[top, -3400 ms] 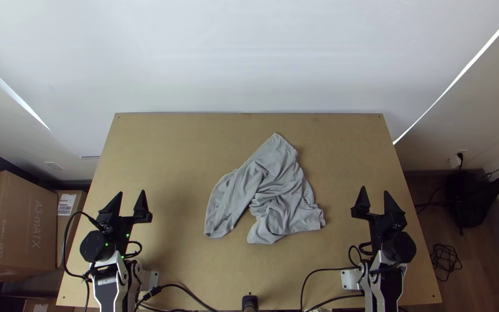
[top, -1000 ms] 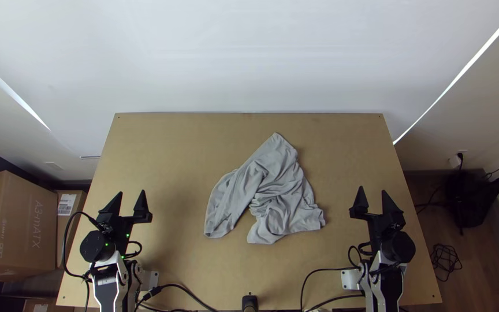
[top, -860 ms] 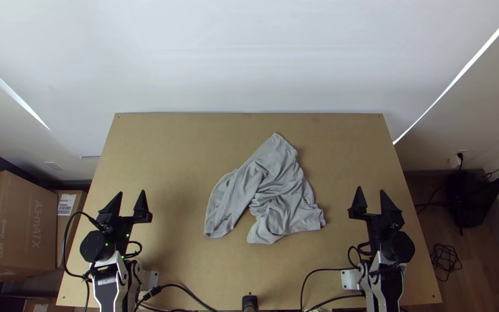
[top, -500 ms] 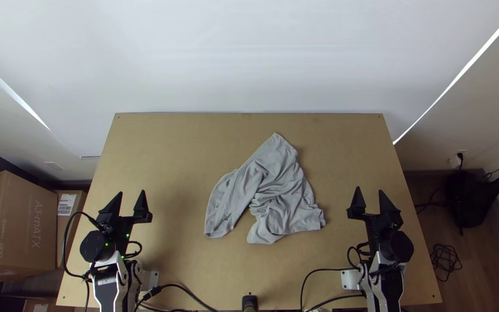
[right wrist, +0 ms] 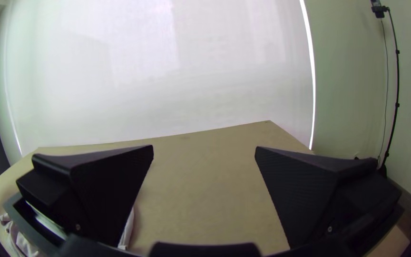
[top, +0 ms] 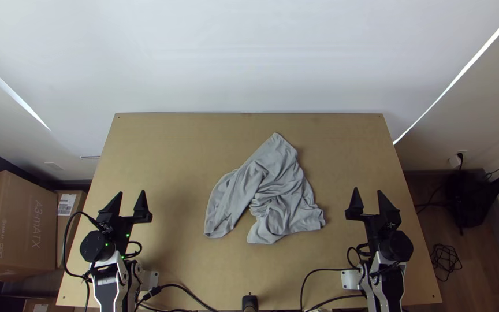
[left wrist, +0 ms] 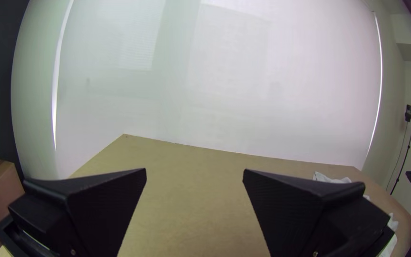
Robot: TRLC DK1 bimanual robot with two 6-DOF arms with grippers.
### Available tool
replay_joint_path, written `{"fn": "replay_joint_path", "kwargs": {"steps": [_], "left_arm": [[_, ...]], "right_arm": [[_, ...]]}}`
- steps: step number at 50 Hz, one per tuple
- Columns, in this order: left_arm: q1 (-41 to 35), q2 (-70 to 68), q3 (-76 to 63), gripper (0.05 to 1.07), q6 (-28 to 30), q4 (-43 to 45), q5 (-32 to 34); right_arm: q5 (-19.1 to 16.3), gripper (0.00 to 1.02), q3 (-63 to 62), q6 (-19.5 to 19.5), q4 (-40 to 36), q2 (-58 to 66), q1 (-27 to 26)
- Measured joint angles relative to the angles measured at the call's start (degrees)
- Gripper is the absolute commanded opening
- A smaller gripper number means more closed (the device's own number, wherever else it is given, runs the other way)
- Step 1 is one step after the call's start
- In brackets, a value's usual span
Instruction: Fold the t-shirt
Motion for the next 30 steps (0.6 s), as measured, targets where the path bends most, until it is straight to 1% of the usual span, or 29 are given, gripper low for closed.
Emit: {"fn": "replay_joint_path", "kwargs": {"steps": [5, 14, 22, 30], "left_arm": [[0.00, 0.00, 0.00, 1.03, 0.00, 0.00, 0.00], [0.00, 0.00, 0.00, 1.02, 0.00, 0.00, 0.00], [0.00, 0.00, 0.00, 1.03, 0.02, 0.02, 0.00], [0.00, 0.00, 0.00, 1.03, 0.00, 0.00, 0.00]], "right_arm": [[0.02, 0.99, 0.85, 0.00, -0.85, 0.02, 2.08], [0.31, 0.99, 4.92, -0.66, -2.16, 0.90, 3.26], [0.44, 0.99, 12.96, -1.70, -5.44, 6.23, 3.87], [0.87, 0.99, 22.71, -1.92, -9.60, 12.98, 3.96]]}}
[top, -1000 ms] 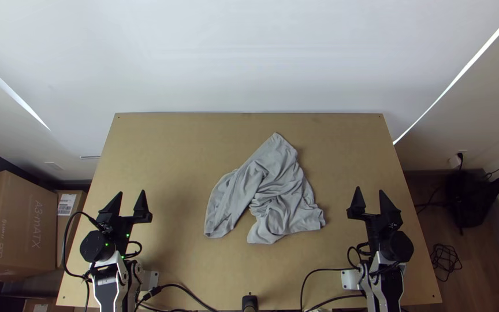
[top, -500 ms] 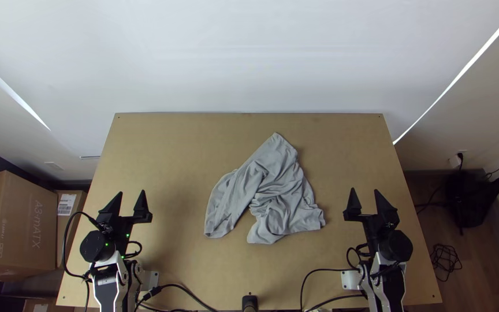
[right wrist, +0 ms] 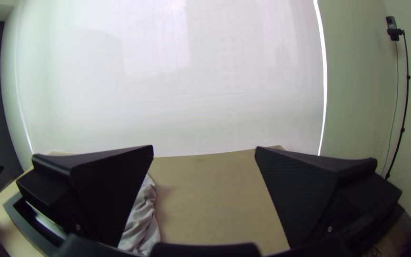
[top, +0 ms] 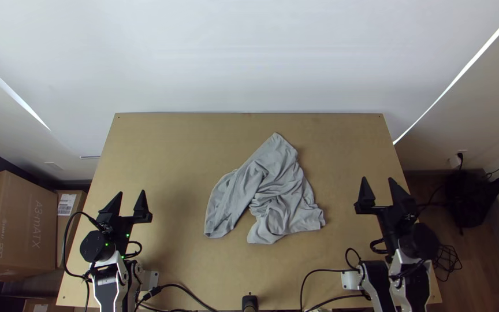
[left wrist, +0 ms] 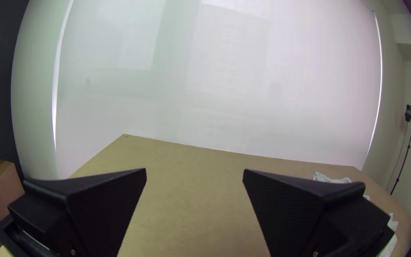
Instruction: Fold the t-shirt
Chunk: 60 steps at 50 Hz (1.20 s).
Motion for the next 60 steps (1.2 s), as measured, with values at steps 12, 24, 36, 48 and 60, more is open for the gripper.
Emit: {"fn": "replay_joint_path", "kwargs": {"steps": [12, 24, 36, 48, 60], "left_arm": [[0.00, 0.00, 0.00, 1.03, 0.00, 0.00, 0.00], [0.00, 0.00, 0.00, 1.02, 0.00, 0.00, 0.00], [-2.21, 0.00, 0.00, 1.02, -4.59, -0.02, 0.00], [-5.60, 0.00, 0.00, 1.03, -5.07, 0.02, 0.00], [-5.53, 0.00, 0.00, 1.03, 1.42, -0.02, -0.26]], "right_arm": [[1.09, 0.99, 11.28, -0.24, -10.56, 6.47, -0.02], [1.11, 0.99, 13.62, -0.13, -17.88, 7.65, -1.53], [1.11, 0.99, 18.36, 2.45, -21.62, 12.98, -1.51], [1.27, 0.99, 20.02, 6.38, -25.97, 18.14, 0.24], [1.29, 0.99, 22.25, 7.48, -30.36, 19.63, 2.43]]}}
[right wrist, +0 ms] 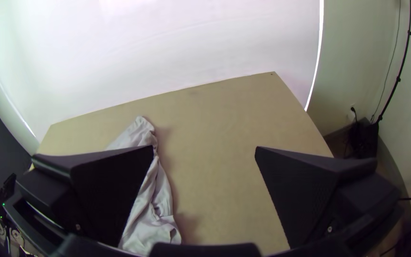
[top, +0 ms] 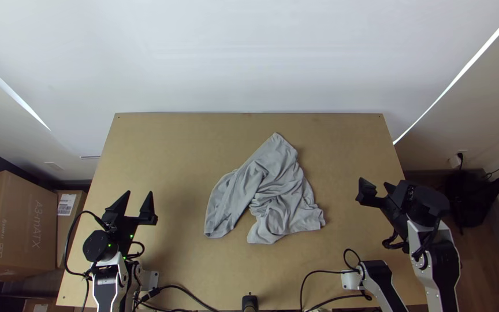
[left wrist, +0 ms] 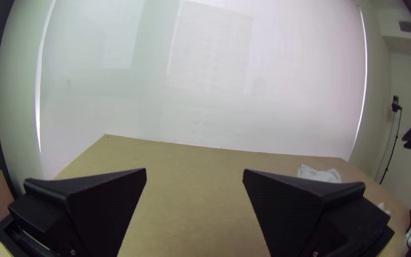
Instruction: Fold the t-shirt
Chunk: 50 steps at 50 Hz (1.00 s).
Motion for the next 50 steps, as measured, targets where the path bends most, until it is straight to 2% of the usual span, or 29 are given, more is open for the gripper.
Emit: {"fn": "replay_joint_path", "kwargs": {"steps": [17, 30, 36, 45, 50], "left_arm": [[1.05, 1.51, 2.75, 1.03, 7.15, -4.37, -1.05], [-5.27, 17.73, 16.52, 1.02, 7.87, -7.32, -1.07], [-11.69, 26.27, 23.61, 1.02, 8.04, -10.03, -1.95], [-28.74, 41.38, 36.96, 1.03, 8.04, -16.85, -9.03], [-31.80, 50.10, 43.71, 1.03, 6.93, -19.28, -9.18]], "right_arm": [[-0.02, 0.99, 2.58, 5.35, -1.40, 0.74, 6.21], [-0.09, 0.99, 2.34, 9.35, -0.98, -1.33, 6.71], [-0.28, 0.99, 1.27, 12.61, -0.74, -2.71, 8.13], [-3.13, 0.99, -1.66, 16.98, -0.87, -3.91, 8.94], [-4.59, 0.99, -2.45, 18.53, -1.73, -4.39, 10.14]]}}
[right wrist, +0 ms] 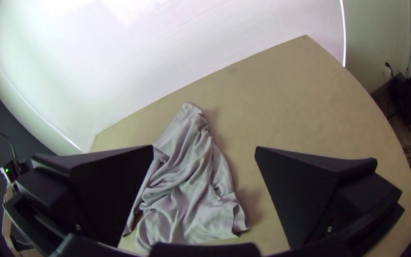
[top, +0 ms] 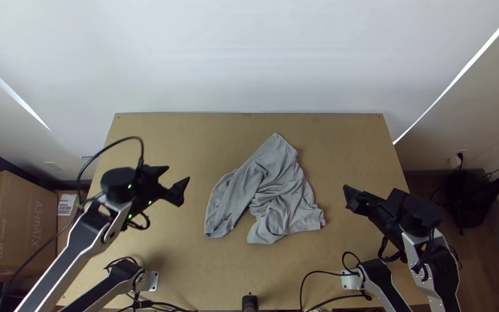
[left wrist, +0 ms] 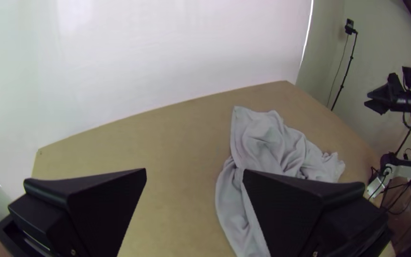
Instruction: Fold the t-shirt
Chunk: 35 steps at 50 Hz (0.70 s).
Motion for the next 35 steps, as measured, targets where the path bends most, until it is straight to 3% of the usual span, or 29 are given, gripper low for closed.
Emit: {"fn": "replay_joint_path", "kwargs": {"steps": [22, 35], "left_arm": [[-10.14, 32.41, 20.02, 1.02, -9.16, 3.15, -0.42], [-12.17, 49.27, 29.59, 1.01, -14.25, 5.66, 3.30]], "right_arm": [[-0.50, 0.99, 0.15, 1.20, -7.32, 1.05, 10.16], [-5.18, 0.99, 0.44, 4.94, -7.41, 6.95, 14.47]]}}
